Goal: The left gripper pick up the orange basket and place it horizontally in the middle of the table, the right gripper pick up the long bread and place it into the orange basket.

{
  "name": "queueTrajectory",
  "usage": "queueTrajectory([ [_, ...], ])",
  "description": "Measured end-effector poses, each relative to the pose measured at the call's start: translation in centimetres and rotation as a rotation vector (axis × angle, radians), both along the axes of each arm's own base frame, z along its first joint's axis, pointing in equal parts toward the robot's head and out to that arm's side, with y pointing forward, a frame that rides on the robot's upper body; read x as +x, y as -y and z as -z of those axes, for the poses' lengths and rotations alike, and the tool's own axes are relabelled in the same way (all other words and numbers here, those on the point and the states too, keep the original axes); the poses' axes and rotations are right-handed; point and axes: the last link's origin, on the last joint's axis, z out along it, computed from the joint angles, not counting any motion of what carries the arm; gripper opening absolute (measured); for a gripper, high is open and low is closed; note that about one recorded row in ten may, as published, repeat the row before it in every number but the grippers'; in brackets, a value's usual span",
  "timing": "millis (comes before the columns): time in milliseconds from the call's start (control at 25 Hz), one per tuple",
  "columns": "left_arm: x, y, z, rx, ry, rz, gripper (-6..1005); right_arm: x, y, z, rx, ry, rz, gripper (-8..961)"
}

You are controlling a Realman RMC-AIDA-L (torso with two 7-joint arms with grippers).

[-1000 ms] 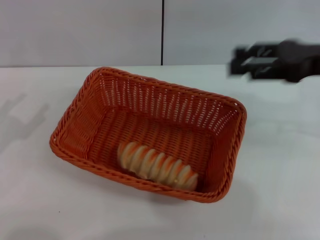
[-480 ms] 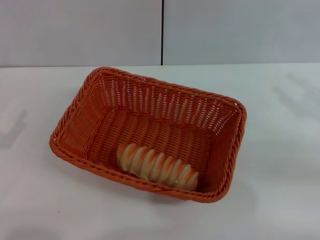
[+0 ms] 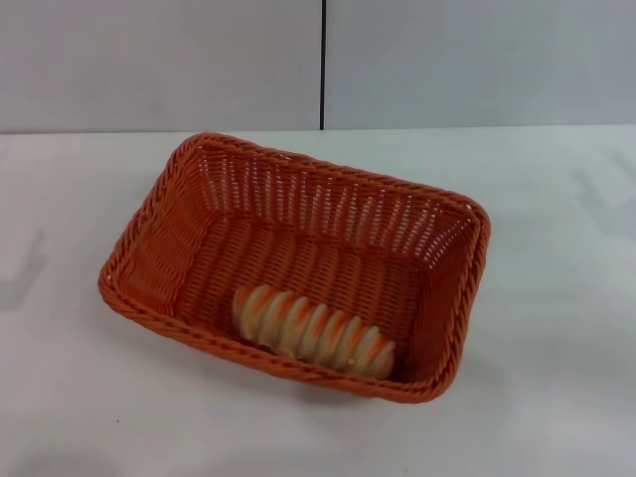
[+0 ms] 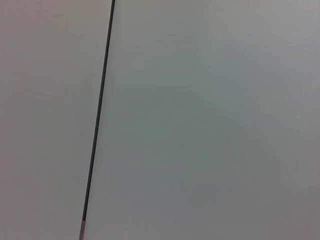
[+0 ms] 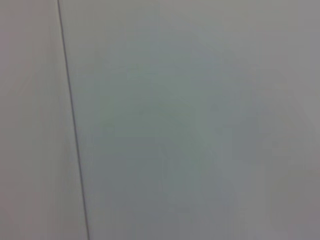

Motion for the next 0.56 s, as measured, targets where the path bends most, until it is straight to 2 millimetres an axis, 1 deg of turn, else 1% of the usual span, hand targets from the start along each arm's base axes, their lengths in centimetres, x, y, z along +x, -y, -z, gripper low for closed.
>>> queueTrajectory([
  [80, -0.03, 0.12, 0.11, 0.011, 0.010, -0.007, 806, 0.01, -0.10, 0.19, 0.012, 0.006, 0.008, 668],
  [320, -0.22, 0.49, -0.13, 0.058, 0.046, -0.029, 806, -0.35, -0.53, -0.04, 0.024, 0.009, -0.007, 668],
  [560, -0.15, 0.20, -0.53, 0.074, 0.038, -0.021, 806, 0.02, -0.22, -0.23, 0.041, -0.004, 0.012, 668],
])
